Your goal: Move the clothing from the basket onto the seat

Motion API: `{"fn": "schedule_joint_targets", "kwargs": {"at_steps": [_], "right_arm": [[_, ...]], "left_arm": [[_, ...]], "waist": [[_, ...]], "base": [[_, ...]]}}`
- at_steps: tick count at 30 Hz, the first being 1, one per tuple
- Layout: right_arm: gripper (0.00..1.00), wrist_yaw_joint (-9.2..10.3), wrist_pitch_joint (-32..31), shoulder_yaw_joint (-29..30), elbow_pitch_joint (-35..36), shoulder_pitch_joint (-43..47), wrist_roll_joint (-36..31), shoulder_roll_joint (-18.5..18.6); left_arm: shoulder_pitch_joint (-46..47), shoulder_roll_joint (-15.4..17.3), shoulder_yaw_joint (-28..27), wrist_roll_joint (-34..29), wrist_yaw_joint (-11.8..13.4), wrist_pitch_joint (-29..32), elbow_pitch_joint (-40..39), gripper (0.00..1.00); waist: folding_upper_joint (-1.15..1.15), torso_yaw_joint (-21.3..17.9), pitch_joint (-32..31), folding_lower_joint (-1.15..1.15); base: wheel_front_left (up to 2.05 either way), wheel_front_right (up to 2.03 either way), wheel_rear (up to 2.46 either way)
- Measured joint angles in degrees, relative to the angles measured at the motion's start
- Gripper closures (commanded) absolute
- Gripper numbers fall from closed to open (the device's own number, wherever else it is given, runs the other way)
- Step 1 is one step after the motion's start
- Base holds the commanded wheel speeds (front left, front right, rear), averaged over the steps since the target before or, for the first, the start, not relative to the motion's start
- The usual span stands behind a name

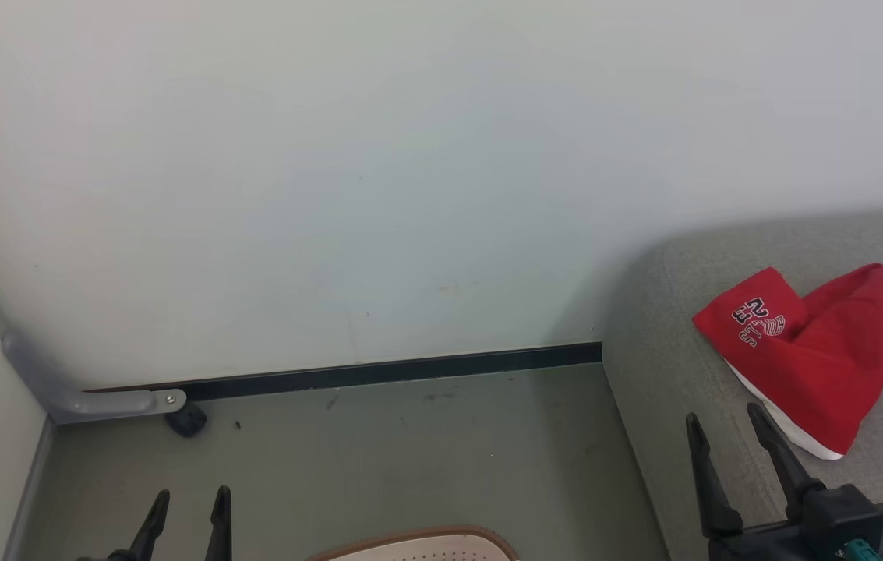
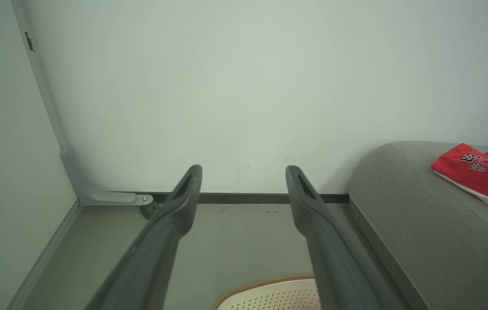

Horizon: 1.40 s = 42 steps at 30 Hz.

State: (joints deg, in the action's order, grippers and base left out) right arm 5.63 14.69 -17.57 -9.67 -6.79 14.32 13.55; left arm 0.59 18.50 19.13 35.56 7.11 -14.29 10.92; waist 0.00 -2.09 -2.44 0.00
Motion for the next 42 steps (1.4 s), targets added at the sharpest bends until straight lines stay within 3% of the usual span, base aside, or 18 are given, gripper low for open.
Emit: {"fn": "schedule_joint_targets", "kwargs": {"at_steps": [6,18,27,42], "right_arm": [[0.0,0.92,0.0,2.3,2.1,3.3,0.0,-0.9],[0.0,1.01,0.0,3.4,3.1,5.6,0.0,-3.0],[0.0,1.2,0.0,4.1,3.5,6.2,-0.2,-3.7],[0.0,1.43,0.0,5.4,6.1,4.9,-1.0,-3.4]], "left_arm": [[-1.7,-1.5,-3.4,-1.5,0.0,0.0,-0.7,0.0],[-2.2,-5.4,-7.0,-5.8,0.0,0.0,-2.6,0.0],[-2.3,-6.3,-8.9,-8.7,0.0,0.0,-3.4,0.0],[-0.5,-6.7,-6.5,-11.4,0.0,1.9,-5.0,0.0]], "waist": [[0.0,0.1,0.2,0.0],[0.0,-0.2,1.6,0.0],[0.0,-0.4,2.4,0.0],[0.01,-0.2,6.0,0.0]], "base": [[0.0,0.0,0.0],[0.0,0.0,0.0],[0.0,0.0,0.0],[0.0,0.0,0.0]]}}
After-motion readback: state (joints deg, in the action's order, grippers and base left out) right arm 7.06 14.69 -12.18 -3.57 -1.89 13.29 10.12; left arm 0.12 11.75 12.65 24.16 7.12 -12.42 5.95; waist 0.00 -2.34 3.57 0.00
